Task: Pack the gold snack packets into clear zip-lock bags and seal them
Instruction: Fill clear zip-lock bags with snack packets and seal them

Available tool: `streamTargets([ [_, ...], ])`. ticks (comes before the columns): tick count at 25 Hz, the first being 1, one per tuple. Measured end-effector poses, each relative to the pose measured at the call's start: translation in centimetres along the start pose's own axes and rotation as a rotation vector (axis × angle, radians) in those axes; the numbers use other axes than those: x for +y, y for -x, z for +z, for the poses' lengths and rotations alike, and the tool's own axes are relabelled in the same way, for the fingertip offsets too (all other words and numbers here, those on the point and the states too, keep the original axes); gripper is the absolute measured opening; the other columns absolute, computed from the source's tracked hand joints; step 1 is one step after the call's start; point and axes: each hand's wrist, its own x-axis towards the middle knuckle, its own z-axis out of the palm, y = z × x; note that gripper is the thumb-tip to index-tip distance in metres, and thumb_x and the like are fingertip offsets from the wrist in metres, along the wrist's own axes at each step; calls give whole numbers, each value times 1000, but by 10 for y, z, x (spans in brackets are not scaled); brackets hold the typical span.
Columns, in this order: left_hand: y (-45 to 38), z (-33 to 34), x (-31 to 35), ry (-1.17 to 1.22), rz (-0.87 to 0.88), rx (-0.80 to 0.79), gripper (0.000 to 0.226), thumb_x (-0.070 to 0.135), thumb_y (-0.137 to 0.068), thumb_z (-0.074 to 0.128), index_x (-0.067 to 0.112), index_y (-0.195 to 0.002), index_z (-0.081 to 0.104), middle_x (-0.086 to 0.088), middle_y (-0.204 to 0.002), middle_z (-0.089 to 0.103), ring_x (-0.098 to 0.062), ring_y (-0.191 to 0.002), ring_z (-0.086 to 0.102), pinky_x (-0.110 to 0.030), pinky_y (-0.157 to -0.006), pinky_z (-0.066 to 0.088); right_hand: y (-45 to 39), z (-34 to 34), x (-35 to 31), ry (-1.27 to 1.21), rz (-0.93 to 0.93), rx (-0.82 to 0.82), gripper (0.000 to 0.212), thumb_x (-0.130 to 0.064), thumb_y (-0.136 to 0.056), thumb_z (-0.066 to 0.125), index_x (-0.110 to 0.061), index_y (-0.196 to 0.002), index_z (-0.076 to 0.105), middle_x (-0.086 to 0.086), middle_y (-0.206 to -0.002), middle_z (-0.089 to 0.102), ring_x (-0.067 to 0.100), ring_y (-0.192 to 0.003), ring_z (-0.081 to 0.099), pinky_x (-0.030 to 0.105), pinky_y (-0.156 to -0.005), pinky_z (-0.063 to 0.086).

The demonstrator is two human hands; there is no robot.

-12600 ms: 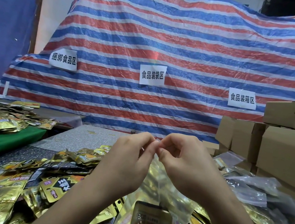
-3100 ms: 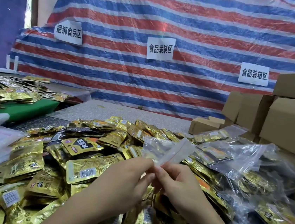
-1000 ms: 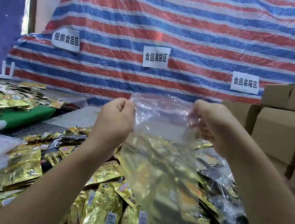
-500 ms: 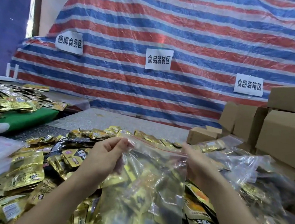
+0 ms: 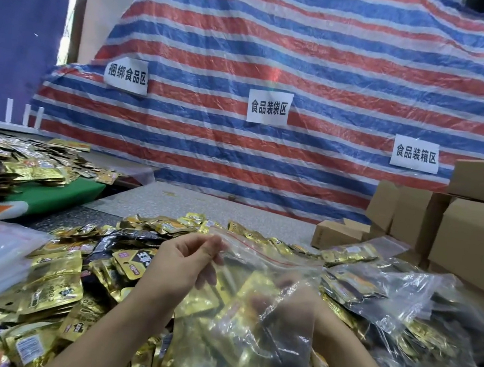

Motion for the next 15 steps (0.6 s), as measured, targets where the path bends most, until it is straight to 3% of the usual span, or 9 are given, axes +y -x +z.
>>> streamTargets([
  [3,-2,-1,1,19,-7,-2,24,43,-78,62,25,-78,78,0,-68,67,-10,-46,52,-20,-46,40,3,4,-4,-89,-54,143,45,0,-70,87,-13,-99,55,5,-77,64,3,-46,61,15,-39,43],
  [5,-4,-3,2,34,-12,10,24,42,-80,61,24,-77,78,1,-68,67,-9,-46,52,-27,-51,40,0,5,-6,-123,-79,226,47,-6,-72,87,-20,-104,55,12,-97,62,14,-67,65,17,-44,46],
  [7,-6,-4,3,52,-19,22,23,40,-81,60,25,-77,77,3,-66,66,-7,-46,51,-30,-56,40,1,5,-8,-186,-121,244,47,-1,-77,81,-31,-99,54,17,-108,62,25,-82,70,29,-53,54],
  [9,-6,-5,2,60,-23,25,23,40,-81,60,25,-76,77,3,-65,65,-6,-45,50,-32,-58,40,8,6,-7,-288,-200,247,51,3,-79,78,-38,-97,53,21,-106,66,24,-76,73,35,-53,57],
  [11,-5,-4,2,58,-23,23,24,40,-81,60,24,-76,77,3,-65,66,-7,-46,51,-33,-59,41,17,9,-3,-366,-294,264,56,-5,-77,82,-41,-109,54,12,-103,70,11,-69,73,23,-48,55],
  [13,-5,-4,2,59,-25,21,24,39,-81,60,24,-76,77,2,-66,66,-8,-46,51,-33,-58,40,24,13,2,-551,-294,220,61,-10,-69,88,-30,-118,57,10,-98,72,6,-71,73,17,-48,53],
  [15,-6,-5,4,69,-37,20,24,39,-81,60,24,-76,77,1,-66,66,-9,-46,50,-35,-61,41,27,17,5,-637,-244,147,51,-23,-58,91,-11,-102,67,15,-90,74,13,-66,73,22,-47,53],
])
